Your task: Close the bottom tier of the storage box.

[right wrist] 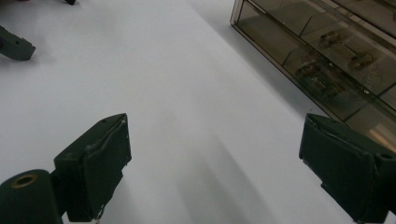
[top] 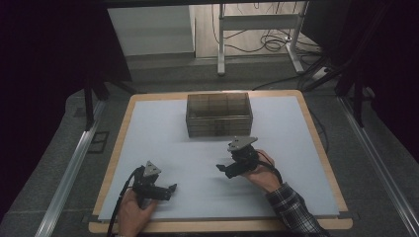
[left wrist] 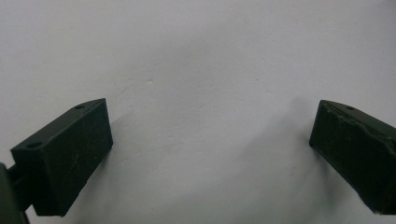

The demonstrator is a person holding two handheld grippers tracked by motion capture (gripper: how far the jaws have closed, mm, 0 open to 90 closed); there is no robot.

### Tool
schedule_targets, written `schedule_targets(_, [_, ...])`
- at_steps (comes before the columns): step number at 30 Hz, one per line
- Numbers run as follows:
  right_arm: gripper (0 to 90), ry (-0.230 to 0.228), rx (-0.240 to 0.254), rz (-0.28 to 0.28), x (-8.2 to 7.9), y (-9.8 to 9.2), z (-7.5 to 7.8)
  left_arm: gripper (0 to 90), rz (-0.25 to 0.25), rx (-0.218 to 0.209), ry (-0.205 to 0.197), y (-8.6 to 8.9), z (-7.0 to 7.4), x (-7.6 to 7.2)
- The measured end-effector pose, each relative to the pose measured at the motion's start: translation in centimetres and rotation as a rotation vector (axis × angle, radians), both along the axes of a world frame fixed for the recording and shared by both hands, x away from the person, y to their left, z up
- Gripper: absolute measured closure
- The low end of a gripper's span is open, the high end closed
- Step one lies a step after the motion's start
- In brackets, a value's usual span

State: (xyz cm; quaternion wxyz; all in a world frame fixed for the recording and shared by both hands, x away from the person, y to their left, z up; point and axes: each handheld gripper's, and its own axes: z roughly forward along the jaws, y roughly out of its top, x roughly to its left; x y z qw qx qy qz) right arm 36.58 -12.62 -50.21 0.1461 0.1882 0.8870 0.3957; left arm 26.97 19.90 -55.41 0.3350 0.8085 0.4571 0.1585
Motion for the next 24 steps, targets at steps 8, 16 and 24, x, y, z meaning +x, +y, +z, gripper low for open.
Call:
schedule_targets(8, [7.6, -0.001, -0.006, -0.001, -0.3, -0.4, 0.0, 0.0, 0.0, 0.0, 0.0, 0.0, 0.0, 0.0])
schedule_targets(16, [7.3, -0.002, -0.006, 0.001, -0.7, -0.9, 0.1, 0.0, 0.0, 0.0, 0.0, 0.0, 0.0, 0.0])
schedule_targets(24, [6.8, 0.001, -0.009, 0.0, -1.0, -1.4, 0.0, 0.0, 0.0, 0.0, 0.0, 0.0, 0.0, 0.0])
